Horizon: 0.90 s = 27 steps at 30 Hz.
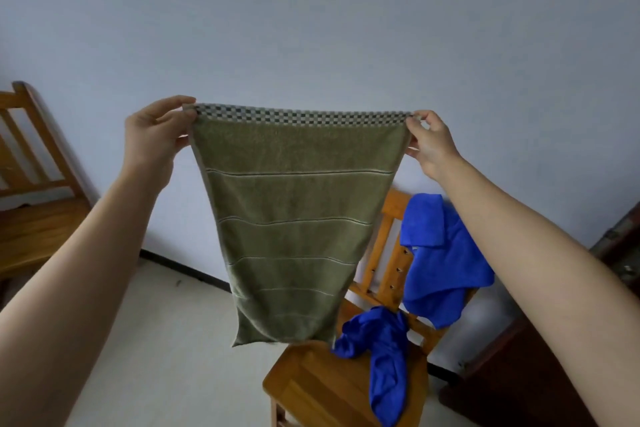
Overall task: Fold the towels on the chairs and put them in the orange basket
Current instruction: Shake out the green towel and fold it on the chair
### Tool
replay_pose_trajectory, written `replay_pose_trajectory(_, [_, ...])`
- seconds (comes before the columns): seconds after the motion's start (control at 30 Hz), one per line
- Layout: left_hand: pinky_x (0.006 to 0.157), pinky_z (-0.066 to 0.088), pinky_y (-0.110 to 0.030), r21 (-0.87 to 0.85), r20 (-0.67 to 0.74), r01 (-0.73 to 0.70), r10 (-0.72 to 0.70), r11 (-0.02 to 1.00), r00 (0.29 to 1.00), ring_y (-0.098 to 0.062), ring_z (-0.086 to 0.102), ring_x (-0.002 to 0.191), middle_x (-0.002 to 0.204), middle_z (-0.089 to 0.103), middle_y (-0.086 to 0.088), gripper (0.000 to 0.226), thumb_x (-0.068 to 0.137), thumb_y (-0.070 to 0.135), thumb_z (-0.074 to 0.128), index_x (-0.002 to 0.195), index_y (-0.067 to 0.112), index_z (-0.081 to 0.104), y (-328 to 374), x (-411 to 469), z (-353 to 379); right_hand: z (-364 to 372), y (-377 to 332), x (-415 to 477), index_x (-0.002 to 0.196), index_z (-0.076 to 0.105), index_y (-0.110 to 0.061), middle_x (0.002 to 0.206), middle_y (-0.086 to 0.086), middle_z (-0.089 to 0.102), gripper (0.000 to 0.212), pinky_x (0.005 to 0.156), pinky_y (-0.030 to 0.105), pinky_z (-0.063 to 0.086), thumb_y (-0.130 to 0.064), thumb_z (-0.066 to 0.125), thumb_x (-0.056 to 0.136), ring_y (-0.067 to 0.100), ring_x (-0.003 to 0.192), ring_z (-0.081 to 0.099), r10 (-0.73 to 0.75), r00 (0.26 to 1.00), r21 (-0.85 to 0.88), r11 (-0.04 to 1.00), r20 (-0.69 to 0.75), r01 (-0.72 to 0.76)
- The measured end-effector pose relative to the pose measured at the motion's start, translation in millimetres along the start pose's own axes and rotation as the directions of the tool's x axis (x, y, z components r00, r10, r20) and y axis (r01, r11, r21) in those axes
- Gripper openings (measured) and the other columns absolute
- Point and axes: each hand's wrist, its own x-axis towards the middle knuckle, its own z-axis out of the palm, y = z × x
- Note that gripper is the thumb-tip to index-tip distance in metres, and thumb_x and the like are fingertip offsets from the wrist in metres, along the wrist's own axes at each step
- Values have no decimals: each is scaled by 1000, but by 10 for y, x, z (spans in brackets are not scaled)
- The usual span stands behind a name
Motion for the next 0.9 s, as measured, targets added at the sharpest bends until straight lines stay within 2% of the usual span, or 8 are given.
replay_pose_trajectory(0.1, [67, 55, -22, 4, -29, -14, 14, 1000, 999, -6, 63, 64, 66, 70, 8, 37, 89, 0, 55, 68, 24, 73, 105, -152, -18, 110, -60, 47, 78, 45, -24, 78, -2, 53, 21, 61, 26, 44, -14, 46, 97, 11, 65, 51, -6, 999, 28, 1000, 32, 5])
replay_pose_trajectory(0.27, [73, 57, -24, 45, -105, -51, 55, 998, 993, -7, 66, 71, 71, 71, 8, 24, 89, 2, 57, 79, 20, 70, 236, -588, -3, 3, -131, 24, 77, 45, -23, 79, -2, 52, 22, 54, 23, 44, -14, 45, 97, 11, 65, 51, -13, 984, 73, 997, 176, 1])
replay_pose_trajectory(0.37, [67, 56, -21, 78, -174, -68, 81, 995, 981, -6, 67, 70, 70, 71, 8, 15, 88, 3, 58, 87, 15, 67, 236, -946, 69, -134, -83, -115, 76, 44, -23, 76, -4, 51, 23, 49, 18, 39, -13, 45, 97, 8, 62, 48, -1, 970, 62, 998, 244, -14])
replay_pose_trajectory(0.5, [61, 54, -18, 77, -268, -40, 59, 996, 961, -5, 66, 65, 69, 71, 7, 15, 86, 3, 61, 87, 16, 69, 125, -1497, 200, -457, 108, -347, 76, 46, -21, 73, -3, 52, 23, 48, 19, 38, -11, 46, 96, 5, 57, 51, 20, 953, 62, 997, 303, -40])
replay_pose_trajectory(0.6, [55, 50, -15, 71, -334, 29, -3, 997, 942, -4, 62, 59, 66, 70, 8, 18, 86, 2, 60, 85, 18, 70, -79, -2018, 381, -766, 316, -551, 75, 47, -20, 59, -9, 57, 24, 45, 16, 42, -8, 47, 95, 1, 47, 54, 62, 941, 55, 995, 332, -85])
replay_pose_trajectory(0.7, [58, 51, -15, 51, -383, 115, -87, 992, 920, -5, 60, 60, 64, 69, 9, 18, 87, 2, 59, 87, 17, 68, -316, -2478, 541, -1055, 554, -723, 74, 46, -20, 49, -14, 59, 24, 46, 17, 42, -8, 48, 95, -1, 45, 54, 95, 934, 30, 993, 344, -112])
replay_pose_trajectory(0.8, [53, 48, -14, 21, -413, 207, -180, 978, 892, -2, 58, 54, 60, 68, 10, 18, 88, 0, 56, 89, 15, 65, -594, -2862, 680, -1326, 836, -885, 75, 49, -22, 60, -11, 60, 23, 46, 18, 43, -12, 48, 95, -1, 48, 55, 143, 929, -82, 989, 341, -122])
replay_pose_trajectory(0.9, [53, 50, -14, -24, -432, 333, -310, 943, 847, -3, 61, 53, 62, 69, 8, 17, 89, -1, 54, 89, 13, 64, -952, -3196, 752, -1545, 1212, -1045, 74, 50, -22, 71, -3, 54, 23, 42, 18, 41, -13, 51, 94, 7, 57, 52, 208, 920, -258, 958, 332, -123])
